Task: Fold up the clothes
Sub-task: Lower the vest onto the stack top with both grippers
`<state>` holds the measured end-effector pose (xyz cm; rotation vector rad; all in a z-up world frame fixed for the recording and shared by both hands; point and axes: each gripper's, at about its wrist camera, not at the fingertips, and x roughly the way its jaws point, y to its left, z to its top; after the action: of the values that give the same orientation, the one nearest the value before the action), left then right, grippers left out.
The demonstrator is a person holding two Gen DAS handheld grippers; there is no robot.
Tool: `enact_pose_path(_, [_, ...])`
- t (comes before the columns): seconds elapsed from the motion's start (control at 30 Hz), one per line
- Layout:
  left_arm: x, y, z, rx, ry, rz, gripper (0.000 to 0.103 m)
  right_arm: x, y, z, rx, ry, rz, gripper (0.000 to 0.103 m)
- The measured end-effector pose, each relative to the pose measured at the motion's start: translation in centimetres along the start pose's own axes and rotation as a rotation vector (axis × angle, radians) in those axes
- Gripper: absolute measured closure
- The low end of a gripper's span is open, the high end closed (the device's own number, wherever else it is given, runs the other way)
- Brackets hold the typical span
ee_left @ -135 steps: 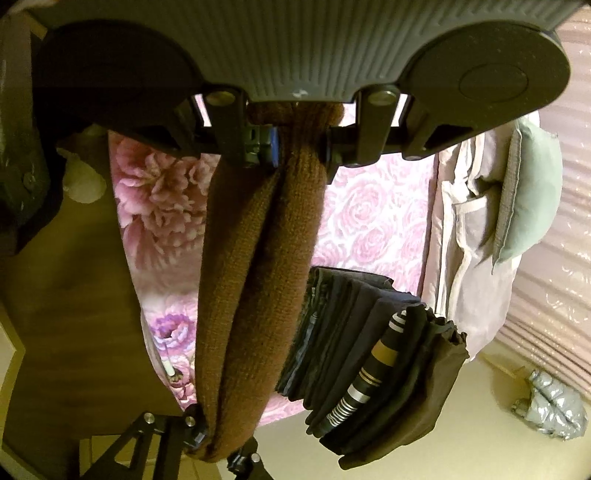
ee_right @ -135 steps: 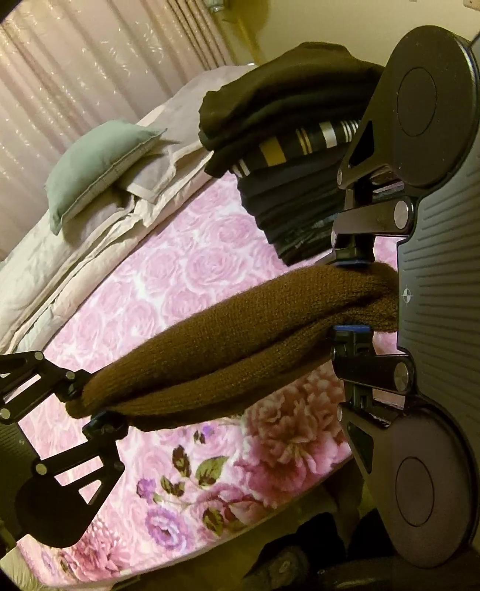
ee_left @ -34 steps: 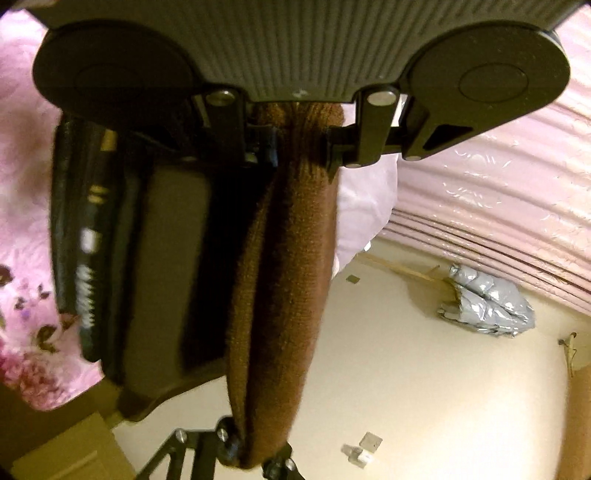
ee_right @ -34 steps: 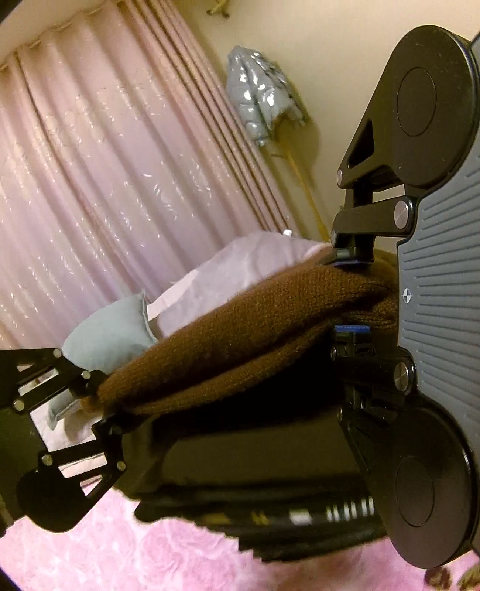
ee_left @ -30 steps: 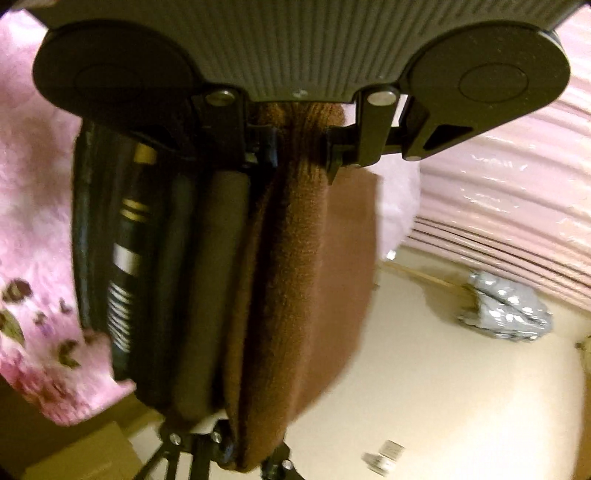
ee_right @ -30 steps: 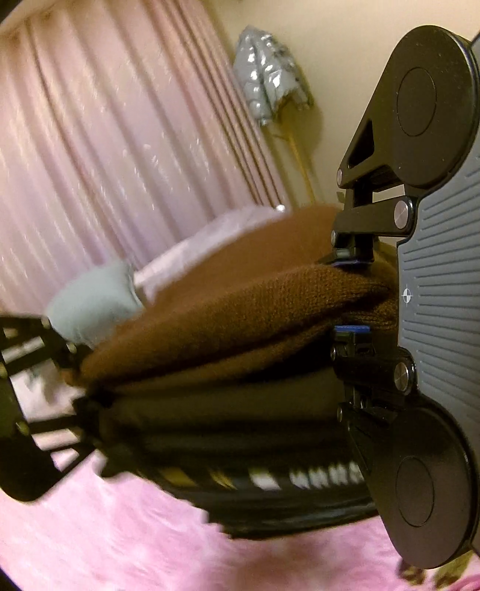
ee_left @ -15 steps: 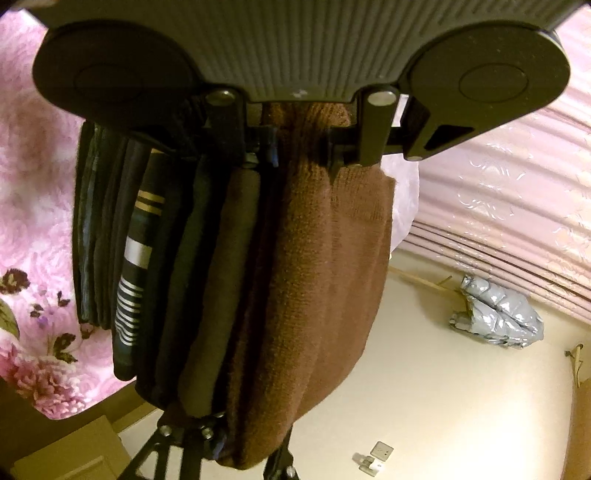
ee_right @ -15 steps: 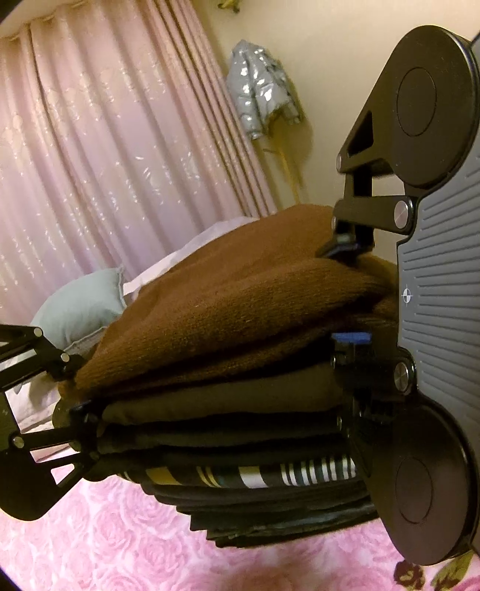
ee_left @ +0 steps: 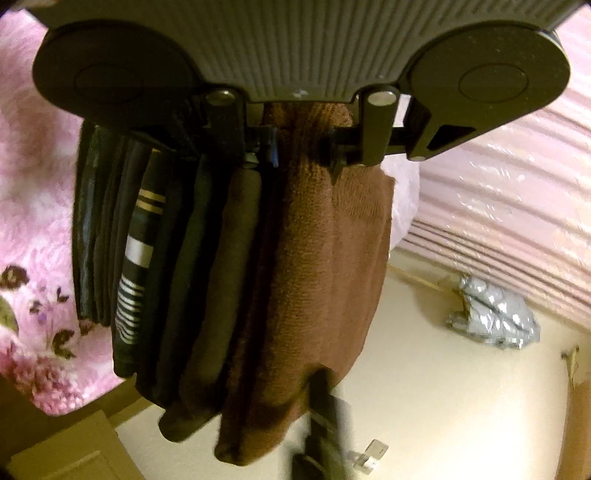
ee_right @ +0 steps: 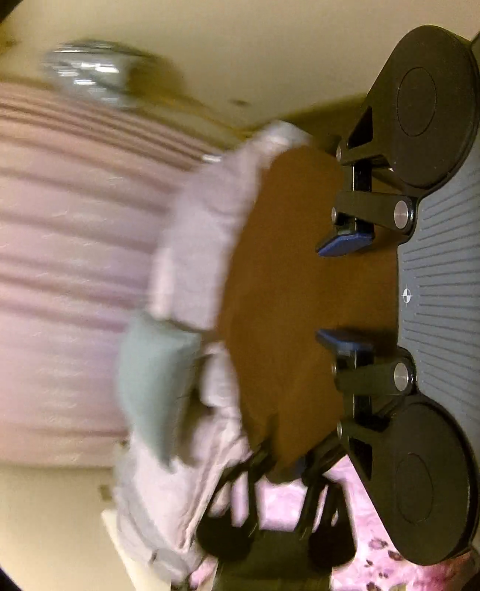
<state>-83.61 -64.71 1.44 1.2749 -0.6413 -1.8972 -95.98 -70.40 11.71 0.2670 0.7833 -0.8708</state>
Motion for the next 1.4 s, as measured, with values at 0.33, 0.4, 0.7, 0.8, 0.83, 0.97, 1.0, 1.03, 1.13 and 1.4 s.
enact_pose_path(0.33, [-5.2,8.3,-3.1,-0.474,-0.098,-0.176,0.072,-0.6,-2.1,-1.4,0.125,-0.004,0.033,0.056])
enact_pose_path(0.4, [-4.4,9.9,-2.7,-0.574,-0.109,-0.188,0.072,-0.7,-2.3,-1.6,0.142,-0.009,0.036,0.056])
enact_pose_path(0.7, [1.5,9.2,-2.0,-0.674,-0.003,-0.305,0.077,-0.3,-1.4,-3.0,0.131,0.002,0.026,0.056])
enact_pose_path(0.8, [-0.5,7.3,-2.4,-0.69,-0.005,-0.3,0.081,-0.6,-0.9,-4.1,0.13,0.004,0.031,0.056])
enact_pose_path(0.83, [-1.2,6.7,-2.6,-0.697,-0.007,-0.301,0.081,-0.7,-0.7,-4.4,0.126,0.003,0.032,0.056])
enact_pose_path(0.97, [-1.6,5.2,-3.0,-0.702,-0.006,-0.323,0.081,-1.1,-0.1,-5.6,0.111,0.0,0.038,0.056])
enact_pose_path(1.0, [-1.5,5.4,-3.0,-0.703,-0.007,-0.323,0.081,-1.2,0.0,-5.9,0.108,0.0,0.039,0.056])
enact_pose_path(1.03, [-1.4,5.7,-3.0,-0.703,-0.008,-0.323,0.081,-1.2,0.2,-6.2,0.104,-0.001,0.041,0.056])
enact_pose_path(1.13, [-0.7,7.1,-2.9,-0.701,-0.003,-0.298,0.081,-1.1,-0.1,-5.8,0.102,-0.007,0.038,0.056])
enact_pose_path(1.4, [-0.8,7.9,-2.2,-0.678,0.002,-0.285,0.081,-1.0,-0.2,-4.9,0.075,-0.007,0.033,0.055])
